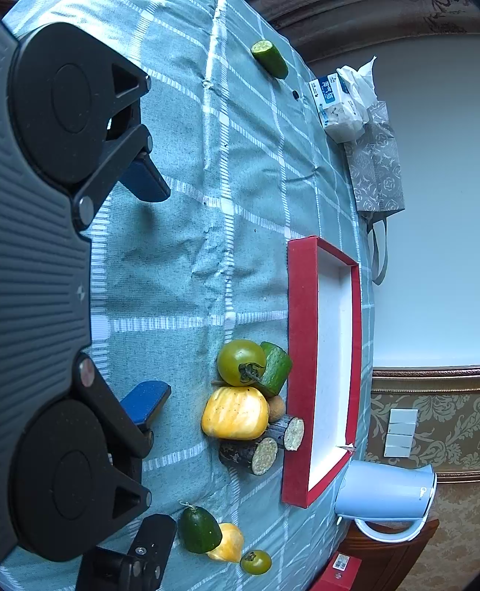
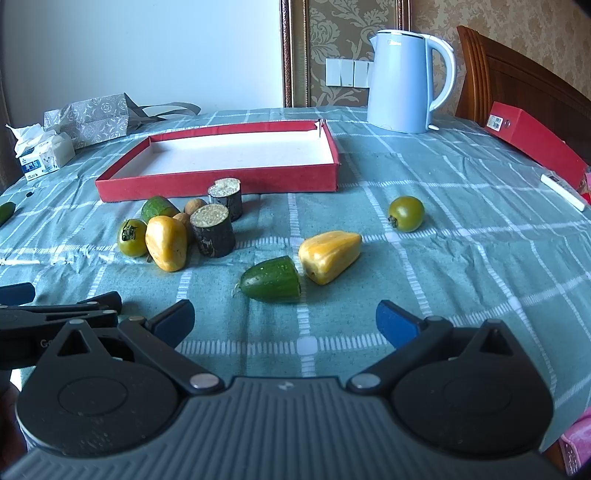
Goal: Organize fruits
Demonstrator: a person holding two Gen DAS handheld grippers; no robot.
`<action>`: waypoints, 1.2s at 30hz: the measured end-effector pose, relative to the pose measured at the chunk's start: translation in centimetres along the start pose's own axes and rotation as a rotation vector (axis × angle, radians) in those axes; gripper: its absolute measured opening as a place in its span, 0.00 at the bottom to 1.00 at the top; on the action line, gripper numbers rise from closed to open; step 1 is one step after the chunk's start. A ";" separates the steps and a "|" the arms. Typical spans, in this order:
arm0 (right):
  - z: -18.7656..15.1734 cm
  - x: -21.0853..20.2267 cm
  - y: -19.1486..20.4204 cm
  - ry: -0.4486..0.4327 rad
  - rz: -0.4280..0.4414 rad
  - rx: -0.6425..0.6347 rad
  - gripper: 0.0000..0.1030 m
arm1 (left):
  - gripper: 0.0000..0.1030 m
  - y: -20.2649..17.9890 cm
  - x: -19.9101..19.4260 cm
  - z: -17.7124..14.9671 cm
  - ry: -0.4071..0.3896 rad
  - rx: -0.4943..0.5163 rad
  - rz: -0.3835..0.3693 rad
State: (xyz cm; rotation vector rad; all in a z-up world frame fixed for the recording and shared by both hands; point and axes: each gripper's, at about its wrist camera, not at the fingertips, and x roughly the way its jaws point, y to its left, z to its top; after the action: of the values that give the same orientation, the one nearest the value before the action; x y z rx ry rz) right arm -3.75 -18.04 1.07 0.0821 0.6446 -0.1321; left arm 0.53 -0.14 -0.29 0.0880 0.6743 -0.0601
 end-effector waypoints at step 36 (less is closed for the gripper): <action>0.1 -0.8 -4.2 -0.040 -0.083 0.054 1.00 | 1.00 -1.3 0.2 1.5 -0.092 0.113 -0.058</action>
State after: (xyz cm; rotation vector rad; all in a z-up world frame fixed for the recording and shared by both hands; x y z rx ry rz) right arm -4.94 -22.11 1.48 0.1041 0.6047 -0.2304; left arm 1.55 -1.63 0.67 0.1736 0.5811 -0.1570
